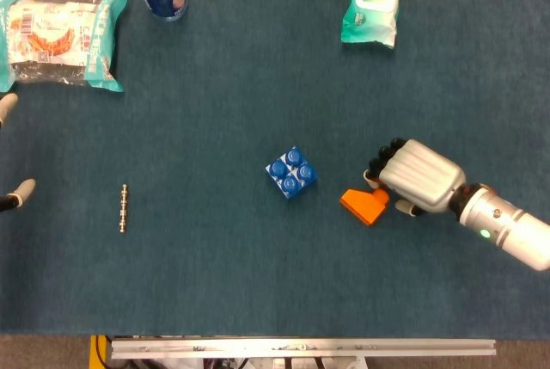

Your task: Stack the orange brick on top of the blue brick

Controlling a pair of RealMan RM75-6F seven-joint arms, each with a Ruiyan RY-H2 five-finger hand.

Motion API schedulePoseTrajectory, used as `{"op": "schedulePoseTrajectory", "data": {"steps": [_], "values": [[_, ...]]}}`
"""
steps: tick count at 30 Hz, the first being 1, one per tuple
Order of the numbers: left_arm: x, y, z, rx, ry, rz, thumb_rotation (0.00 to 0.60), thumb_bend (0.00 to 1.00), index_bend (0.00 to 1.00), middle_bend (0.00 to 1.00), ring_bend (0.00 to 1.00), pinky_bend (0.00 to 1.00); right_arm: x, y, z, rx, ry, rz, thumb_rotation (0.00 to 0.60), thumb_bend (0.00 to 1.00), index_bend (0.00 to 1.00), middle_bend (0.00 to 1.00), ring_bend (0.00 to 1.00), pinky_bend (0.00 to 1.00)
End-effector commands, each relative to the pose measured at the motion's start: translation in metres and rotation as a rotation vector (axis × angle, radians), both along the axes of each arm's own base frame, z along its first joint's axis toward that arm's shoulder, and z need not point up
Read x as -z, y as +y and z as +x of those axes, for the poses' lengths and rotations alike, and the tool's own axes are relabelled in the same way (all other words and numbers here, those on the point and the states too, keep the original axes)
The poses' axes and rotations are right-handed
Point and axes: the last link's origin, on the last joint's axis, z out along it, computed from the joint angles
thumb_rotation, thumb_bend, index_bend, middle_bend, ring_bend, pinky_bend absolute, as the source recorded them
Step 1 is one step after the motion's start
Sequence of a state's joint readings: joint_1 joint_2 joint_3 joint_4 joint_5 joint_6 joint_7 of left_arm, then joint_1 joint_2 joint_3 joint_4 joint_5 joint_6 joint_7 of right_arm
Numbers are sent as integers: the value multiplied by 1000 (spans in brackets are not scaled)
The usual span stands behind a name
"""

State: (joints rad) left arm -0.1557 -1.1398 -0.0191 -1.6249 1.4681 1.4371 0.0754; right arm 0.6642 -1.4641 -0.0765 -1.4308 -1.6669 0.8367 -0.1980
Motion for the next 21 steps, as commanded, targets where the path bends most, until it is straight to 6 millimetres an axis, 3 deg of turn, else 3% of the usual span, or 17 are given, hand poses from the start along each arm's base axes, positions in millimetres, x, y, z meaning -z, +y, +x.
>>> {"op": "schedulePoseTrajectory", "data": {"steps": [1, 7, 21], "values": [[0, 0, 0, 2, -2, -1, 600, 149, 103, 153, 158, 103, 2, -1, 1, 0, -1, 2, 600, 212, 448, 418, 332, 344], [0, 0, -1, -1, -6, -1, 600, 149, 103, 153, 158, 103, 3, -3, 4, -5, -13, -4, 600, 281, 469, 418, 332, 344], [-1, -1, -2, -7, -10, -8, 600, 149, 103, 153, 158, 103, 8, 0, 12, -48, -6, -1, 600, 276, 469, 418, 332, 344]]}}
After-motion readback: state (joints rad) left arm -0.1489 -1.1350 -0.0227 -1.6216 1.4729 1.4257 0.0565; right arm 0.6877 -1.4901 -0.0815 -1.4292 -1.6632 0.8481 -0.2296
